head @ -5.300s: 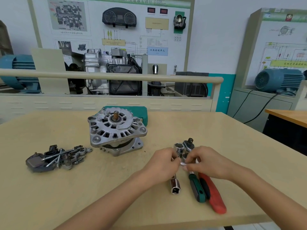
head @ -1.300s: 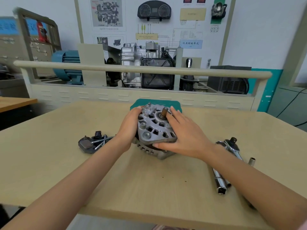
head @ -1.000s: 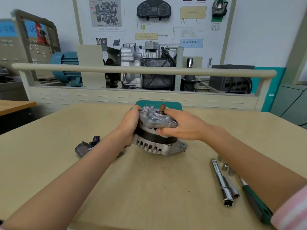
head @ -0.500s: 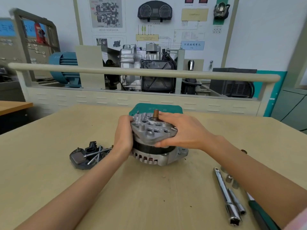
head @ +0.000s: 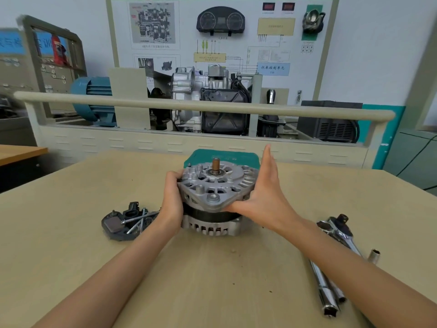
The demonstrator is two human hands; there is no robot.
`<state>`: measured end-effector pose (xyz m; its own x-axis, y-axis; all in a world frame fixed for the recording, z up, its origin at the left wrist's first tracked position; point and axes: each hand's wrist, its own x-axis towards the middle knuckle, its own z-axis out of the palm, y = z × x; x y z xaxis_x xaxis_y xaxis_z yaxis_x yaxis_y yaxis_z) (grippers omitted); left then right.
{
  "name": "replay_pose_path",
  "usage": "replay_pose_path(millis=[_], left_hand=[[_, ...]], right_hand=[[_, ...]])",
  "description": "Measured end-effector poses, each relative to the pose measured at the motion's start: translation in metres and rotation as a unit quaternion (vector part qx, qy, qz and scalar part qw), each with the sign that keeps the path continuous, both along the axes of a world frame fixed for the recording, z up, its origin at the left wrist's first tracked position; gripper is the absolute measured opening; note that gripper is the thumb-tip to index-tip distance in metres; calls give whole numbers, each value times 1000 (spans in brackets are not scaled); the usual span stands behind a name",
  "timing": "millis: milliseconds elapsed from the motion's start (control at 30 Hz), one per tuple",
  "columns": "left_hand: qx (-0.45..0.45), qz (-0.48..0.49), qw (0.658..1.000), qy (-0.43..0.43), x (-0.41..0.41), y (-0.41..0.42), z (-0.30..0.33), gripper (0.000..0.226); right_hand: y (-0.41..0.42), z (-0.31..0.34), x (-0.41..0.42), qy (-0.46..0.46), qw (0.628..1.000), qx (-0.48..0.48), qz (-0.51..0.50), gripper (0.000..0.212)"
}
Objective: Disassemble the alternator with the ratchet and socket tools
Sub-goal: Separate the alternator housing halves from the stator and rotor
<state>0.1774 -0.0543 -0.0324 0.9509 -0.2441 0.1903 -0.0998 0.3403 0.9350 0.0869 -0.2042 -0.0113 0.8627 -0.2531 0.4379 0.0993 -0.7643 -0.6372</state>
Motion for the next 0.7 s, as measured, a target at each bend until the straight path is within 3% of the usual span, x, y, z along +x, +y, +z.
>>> replay_pose_path(millis=[100, 233, 333, 433, 600, 700], left_hand=[[-7, -5, 1000, -13, 2, 5, 0, 47], [33, -57, 997, -39, -2, 7, 3, 54], [12, -32, 999, -32, -6, 0, 0, 51], [-16, 13, 1000, -22, -8, -4, -1, 42], [-25, 35, 999, -20, -14, -7, 1, 42], [-28, 30, 999, -10, -19, -10, 3, 43]], right_hand=[[6, -1, -1, 4, 1000, 23, 7, 145], [9, -9, 0, 13, 984, 166, 56, 146], [2, -18, 2, 7, 978, 178, 112, 109], [-2, -25, -1, -26, 974, 187, 127, 93], [-4, -31, -10, -50, 966, 209, 146, 105], [-5, -32, -17, -61, 965, 216, 134, 98]])
